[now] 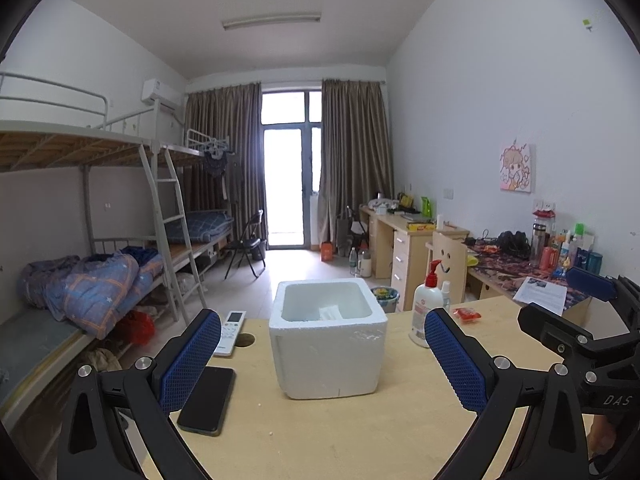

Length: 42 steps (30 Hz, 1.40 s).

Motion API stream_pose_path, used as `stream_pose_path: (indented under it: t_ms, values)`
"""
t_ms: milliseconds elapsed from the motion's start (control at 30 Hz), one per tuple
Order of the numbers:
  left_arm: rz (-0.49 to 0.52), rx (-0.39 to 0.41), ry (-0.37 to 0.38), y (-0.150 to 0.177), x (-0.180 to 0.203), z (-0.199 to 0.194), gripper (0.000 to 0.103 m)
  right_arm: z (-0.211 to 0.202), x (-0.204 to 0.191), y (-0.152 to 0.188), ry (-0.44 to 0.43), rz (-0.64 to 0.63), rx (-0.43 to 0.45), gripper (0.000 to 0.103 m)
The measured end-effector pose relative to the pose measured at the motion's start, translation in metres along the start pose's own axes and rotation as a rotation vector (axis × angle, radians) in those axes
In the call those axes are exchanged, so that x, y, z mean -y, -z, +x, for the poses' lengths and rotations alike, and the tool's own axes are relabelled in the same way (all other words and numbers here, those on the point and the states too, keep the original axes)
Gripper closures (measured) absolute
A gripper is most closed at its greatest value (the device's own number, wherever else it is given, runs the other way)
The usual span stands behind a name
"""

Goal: Organize soft objects

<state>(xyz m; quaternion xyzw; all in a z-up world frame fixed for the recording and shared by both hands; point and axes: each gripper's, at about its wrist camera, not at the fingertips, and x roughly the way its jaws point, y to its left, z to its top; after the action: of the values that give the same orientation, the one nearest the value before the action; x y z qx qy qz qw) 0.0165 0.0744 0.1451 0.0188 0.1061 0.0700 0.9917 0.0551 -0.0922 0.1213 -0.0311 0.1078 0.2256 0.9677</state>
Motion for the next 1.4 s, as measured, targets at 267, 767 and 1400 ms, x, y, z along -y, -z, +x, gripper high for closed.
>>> stream_pose_path:
  t_ms: [267, 767, 1400]
  values:
    - [0.01, 0.026, 0.016, 0.019, 0.009, -0.03, 0.001, -0.034, -0.001, 0.022, 0.024, 0.017, 0.046, 0.0]
    - [0.008, 0.067, 0.03, 0.059, 0.019, -0.056, 0.001, -0.061, -0.001, 0.063, 0.035, 0.032, 0.087, 0.0]
    - [0.014, 0.083, 0.025, 0.104, 0.029, -0.056, 0.001, -0.059, 0.007, 0.104, 0.038, 0.053, 0.07, 0.0]
